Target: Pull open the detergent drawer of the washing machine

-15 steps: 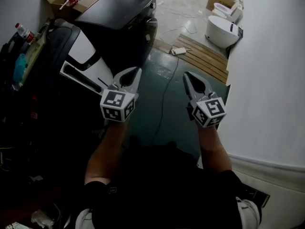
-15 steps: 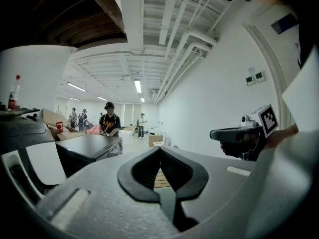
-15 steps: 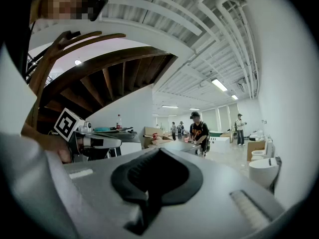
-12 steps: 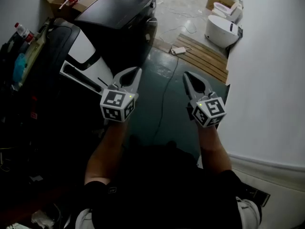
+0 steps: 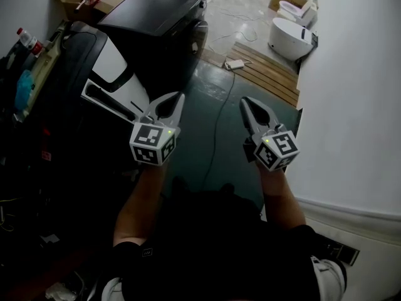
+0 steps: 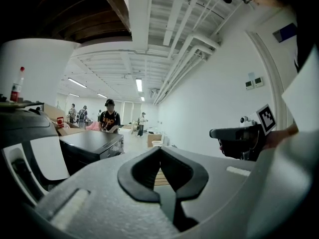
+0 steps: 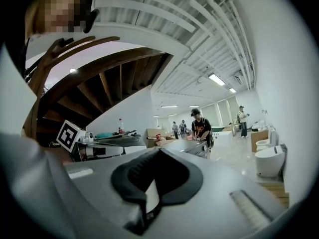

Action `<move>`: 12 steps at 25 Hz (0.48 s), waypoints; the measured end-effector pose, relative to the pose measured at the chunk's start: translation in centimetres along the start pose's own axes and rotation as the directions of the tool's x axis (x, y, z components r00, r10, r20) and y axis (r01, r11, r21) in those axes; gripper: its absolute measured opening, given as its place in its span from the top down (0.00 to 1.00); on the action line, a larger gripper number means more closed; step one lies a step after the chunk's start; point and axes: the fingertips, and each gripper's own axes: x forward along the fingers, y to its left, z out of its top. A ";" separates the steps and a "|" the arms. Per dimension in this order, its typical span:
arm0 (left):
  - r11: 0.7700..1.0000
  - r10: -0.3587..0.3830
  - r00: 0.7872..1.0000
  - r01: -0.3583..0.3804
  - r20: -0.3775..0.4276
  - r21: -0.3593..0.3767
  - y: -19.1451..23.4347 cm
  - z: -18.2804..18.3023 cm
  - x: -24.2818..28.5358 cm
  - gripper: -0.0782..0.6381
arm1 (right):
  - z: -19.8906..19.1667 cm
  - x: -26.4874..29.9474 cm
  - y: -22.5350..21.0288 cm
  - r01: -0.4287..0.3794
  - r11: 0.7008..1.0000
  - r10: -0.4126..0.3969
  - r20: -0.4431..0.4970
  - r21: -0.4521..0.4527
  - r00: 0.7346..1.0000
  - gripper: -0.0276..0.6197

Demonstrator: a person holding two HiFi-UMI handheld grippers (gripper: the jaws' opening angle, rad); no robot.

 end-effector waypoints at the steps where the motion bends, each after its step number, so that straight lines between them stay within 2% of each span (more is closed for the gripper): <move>1: 1.000 -0.001 1.000 0.001 -0.003 -0.003 0.6 -0.2 -0.4 0.88 | -0.2 0.2 0.6 -0.002 1.000 0.002 -0.003 0.002 1.000 0.95; 7: 1.000 -0.011 1.000 0.011 -0.008 -0.008 4.8 -1.3 -3.6 0.88 | -2.7 2.5 5.2 -0.019 1.000 0.019 -0.062 0.005 0.998 0.95; 12: 0.999 -0.029 0.999 0.029 -0.021 -0.017 7.9 -2.4 -6.1 0.88 | -4.4 4.0 9.1 -0.002 1.000 0.004 -0.119 0.017 0.993 0.95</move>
